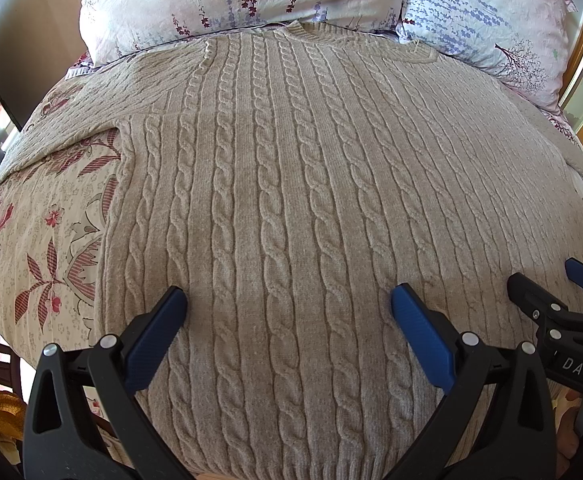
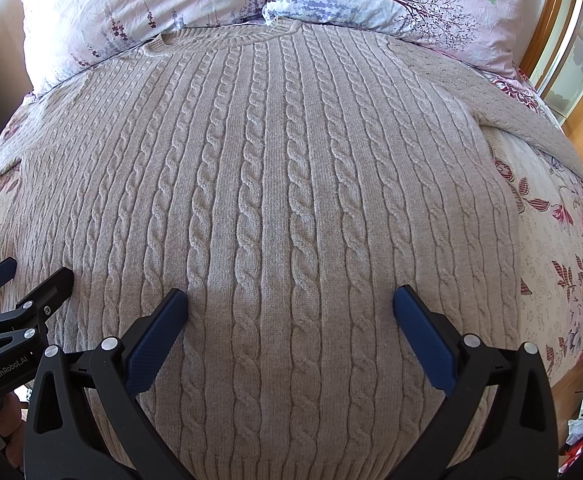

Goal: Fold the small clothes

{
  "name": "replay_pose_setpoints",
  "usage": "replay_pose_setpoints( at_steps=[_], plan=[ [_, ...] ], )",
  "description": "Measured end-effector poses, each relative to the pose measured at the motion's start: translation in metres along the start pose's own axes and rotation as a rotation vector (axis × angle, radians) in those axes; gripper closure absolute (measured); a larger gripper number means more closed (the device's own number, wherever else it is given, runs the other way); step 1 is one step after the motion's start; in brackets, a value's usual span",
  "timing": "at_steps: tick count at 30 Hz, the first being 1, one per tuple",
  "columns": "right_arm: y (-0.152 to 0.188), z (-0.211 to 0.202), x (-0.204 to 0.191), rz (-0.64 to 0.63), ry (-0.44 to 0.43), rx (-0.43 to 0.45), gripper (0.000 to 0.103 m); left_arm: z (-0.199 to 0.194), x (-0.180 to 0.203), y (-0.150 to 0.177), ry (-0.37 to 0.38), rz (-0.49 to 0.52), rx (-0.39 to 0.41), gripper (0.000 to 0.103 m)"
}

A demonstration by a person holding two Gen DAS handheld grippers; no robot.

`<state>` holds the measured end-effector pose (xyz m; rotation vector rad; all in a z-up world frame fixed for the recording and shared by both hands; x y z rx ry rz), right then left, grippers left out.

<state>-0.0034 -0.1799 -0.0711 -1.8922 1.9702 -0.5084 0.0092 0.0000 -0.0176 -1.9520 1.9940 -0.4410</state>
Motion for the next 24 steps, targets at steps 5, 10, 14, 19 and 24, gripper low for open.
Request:
replay_pose_setpoints(
  at_steps=[5, 10, 14, 19, 24],
  plan=[
    [-0.0003, -0.0001, 0.0000, 0.000, 0.000, 0.000, 0.001, 0.0000, 0.0000, 0.0000, 0.000, 0.000, 0.000, 0.002],
    [-0.0011, 0.0003, 0.0000, 0.000, -0.001, 0.004, 0.001, 0.0000, 0.0000, 0.0000, 0.000, 0.000, 0.000, 0.002],
    [-0.0003, -0.0014, 0.0002, -0.001, -0.001, 0.009, 0.001, 0.0000, -0.0001, -0.0001, 0.001, 0.001, -0.001, 0.002],
    [-0.0027, -0.0022, 0.0016, -0.016, -0.006, 0.008, 0.001, 0.0001, 0.0001, -0.0021, 0.001, 0.005, -0.007, 0.002],
    [0.0007, -0.0038, 0.0017, -0.051, -0.031, 0.058, 0.001, 0.0005, -0.0002, -0.0042, 0.002, 0.005, -0.012, 0.002]
  ],
)
Point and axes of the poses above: each gripper's, at about its wrist camera, not at the fingertips, and z roughly the way its jaws point, x to its right, y to its underside, the point moved 2 cm from there along z, roughly the way its jaws point, and after that the axes turned 2 degrees about -x, right-handed, at the moved point
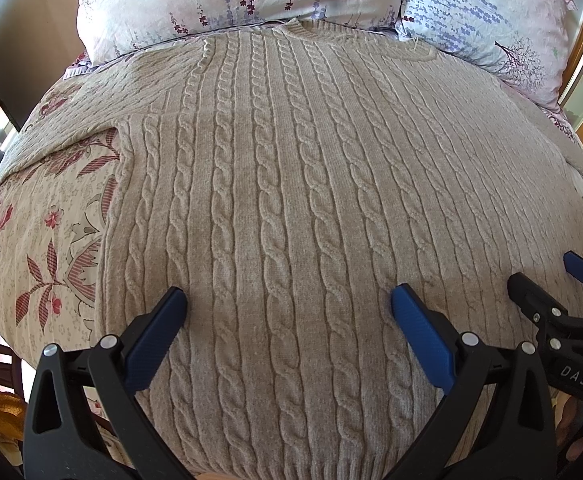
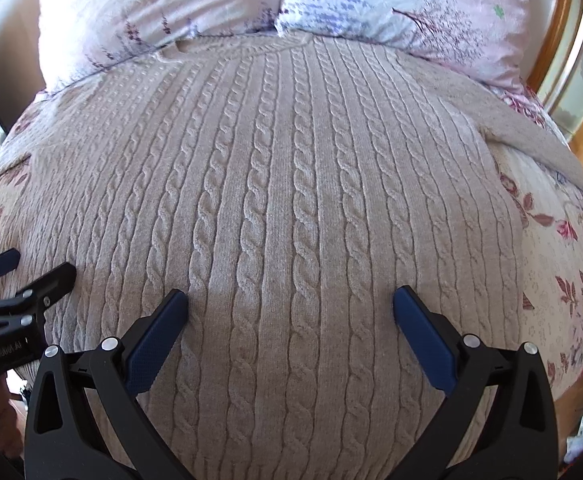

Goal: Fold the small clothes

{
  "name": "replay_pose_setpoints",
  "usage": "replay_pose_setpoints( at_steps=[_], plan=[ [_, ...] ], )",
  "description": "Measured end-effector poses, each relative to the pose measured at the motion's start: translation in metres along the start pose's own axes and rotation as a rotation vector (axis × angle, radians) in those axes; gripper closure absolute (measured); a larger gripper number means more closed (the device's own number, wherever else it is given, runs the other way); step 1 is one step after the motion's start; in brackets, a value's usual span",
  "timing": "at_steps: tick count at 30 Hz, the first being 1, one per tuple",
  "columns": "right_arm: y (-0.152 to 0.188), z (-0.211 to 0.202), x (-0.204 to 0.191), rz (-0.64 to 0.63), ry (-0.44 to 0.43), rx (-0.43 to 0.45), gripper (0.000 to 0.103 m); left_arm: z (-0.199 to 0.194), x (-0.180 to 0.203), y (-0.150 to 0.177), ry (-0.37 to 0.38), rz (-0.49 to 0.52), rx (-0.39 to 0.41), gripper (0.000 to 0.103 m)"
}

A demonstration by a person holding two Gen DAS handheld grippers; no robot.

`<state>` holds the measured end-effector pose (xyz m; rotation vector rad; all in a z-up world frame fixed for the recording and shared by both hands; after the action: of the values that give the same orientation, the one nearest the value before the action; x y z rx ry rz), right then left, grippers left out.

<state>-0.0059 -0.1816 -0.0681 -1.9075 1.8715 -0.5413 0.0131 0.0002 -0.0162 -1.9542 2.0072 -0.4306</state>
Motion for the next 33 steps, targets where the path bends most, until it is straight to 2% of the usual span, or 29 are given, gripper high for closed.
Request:
replay_pose_setpoints(
  at_steps=[6, 7, 8, 9, 12, 13, 17, 22, 25, 27, 30, 33],
  plan=[
    [-0.006, -0.001, 0.011, 0.010, -0.066, -0.010, 0.001, -0.001, -0.001, 0.002, 0.000, -0.017, 0.006, 0.002],
    [-0.011, -0.003, 0.020, 0.045, -0.102, 0.002, 0.005, -0.001, -0.001, 0.001, 0.003, -0.023, 0.009, 0.002],
    [-0.015, -0.006, 0.029, 0.080, -0.127, 0.020, 0.014, -0.001, -0.002, 0.001, 0.007, -0.031, 0.012, 0.002],
    [-0.021, -0.009, 0.044, 0.127, -0.148, 0.042, 0.016, -0.002, -0.003, 0.000, 0.010, -0.035, 0.015, 0.002],
    [-0.043, -0.009, 0.115, 0.333, -0.157, 0.095, 0.024, -0.005, -0.007, -0.002, 0.038, -0.064, 0.041, 0.002],
    [-0.048, -0.008, 0.141, 0.413, -0.177, 0.108, 0.032, -0.006, -0.009, -0.003, 0.051, -0.075, 0.054, 0.002],
    [-0.058, 0.000, 0.250, 0.745, -0.239, 0.169, 0.038, -0.011, -0.012, -0.011, 0.089, -0.109, 0.099, 0.002],
    [-0.052, 0.012, 0.332, 0.976, -0.258, 0.215, 0.044, -0.024, -0.013, -0.027, 0.111, -0.132, 0.173, 0.002],
    [-0.043, 0.023, 0.358, 1.072, -0.295, 0.231, 0.049, -0.029, -0.012, -0.036, 0.114, -0.138, 0.195, 0.002],
    [-0.036, 0.030, 0.369, 1.135, -0.342, 0.261, 0.055, -0.030, -0.010, -0.043, 0.098, -0.131, 0.198, 0.002],
    [-0.035, 0.032, 0.382, 1.177, -0.373, 0.297, 0.060, -0.030, -0.010, -0.049, 0.100, -0.144, 0.204, 0.002],
    [-0.039, 0.037, 0.390, 1.205, -0.375, 0.316, 0.070, -0.028, -0.014, -0.050, 0.127, -0.179, 0.210, 0.002]
  ],
)
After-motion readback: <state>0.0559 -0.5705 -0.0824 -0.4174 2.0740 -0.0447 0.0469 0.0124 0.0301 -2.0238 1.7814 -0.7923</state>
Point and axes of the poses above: each gripper's, at about its wrist camera, not at the fingertips, and z roughly the way its jaws point, x to its right, y to its underside, the point moved 2 cm from there along z, roughly the way its jaws point, and after that the axes turned 2 degrees about -x, right-handed, at the moved point
